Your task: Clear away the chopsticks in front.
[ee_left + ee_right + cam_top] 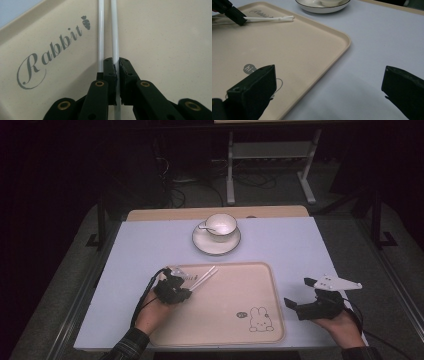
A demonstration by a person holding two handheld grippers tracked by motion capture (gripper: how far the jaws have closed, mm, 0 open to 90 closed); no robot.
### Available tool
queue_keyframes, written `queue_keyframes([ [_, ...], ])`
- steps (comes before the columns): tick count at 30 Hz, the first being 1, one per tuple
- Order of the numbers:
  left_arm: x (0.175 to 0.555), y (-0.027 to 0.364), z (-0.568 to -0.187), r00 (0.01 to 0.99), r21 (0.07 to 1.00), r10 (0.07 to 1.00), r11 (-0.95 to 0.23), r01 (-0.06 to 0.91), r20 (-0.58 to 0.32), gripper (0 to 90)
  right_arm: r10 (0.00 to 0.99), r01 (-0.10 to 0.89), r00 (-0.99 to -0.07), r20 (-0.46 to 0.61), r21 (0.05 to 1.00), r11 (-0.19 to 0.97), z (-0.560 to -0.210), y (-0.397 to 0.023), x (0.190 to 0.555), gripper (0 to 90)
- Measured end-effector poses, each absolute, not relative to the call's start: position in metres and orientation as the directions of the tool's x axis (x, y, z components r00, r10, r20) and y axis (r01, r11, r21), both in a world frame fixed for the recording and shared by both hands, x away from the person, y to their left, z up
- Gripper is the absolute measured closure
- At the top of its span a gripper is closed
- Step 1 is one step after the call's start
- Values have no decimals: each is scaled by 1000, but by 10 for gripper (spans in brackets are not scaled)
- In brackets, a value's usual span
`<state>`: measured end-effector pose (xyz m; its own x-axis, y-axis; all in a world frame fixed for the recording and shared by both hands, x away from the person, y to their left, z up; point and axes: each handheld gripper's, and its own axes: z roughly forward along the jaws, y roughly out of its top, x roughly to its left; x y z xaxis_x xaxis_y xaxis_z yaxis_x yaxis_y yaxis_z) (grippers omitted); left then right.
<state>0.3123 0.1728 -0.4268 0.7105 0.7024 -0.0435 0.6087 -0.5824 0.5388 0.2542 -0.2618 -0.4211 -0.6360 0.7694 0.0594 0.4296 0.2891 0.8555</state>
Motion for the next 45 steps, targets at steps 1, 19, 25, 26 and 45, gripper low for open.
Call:
queue_keyframes([
  [1,312,173,-428,712,536,701,-588,606,-37,841,769,429,-636,59,855,290,-421,-262,254,0],
  [19,331,149,-410,774,607,631,-593,529,-58,888,768,430,-638,58,854,293,-421,-261,254,0],
  [25,358,118,-418,800,617,594,-601,508,-80,893,768,430,-638,58,854,293,-421,-261,254,0],
  [26,362,113,-419,801,614,593,-604,508,-80,893,767,430,-639,59,854,293,-421,-261,254,0],
  [45,395,115,-435,761,607,646,-578,545,-67,894,767,429,-638,60,855,290,-421,-262,253,0],
])
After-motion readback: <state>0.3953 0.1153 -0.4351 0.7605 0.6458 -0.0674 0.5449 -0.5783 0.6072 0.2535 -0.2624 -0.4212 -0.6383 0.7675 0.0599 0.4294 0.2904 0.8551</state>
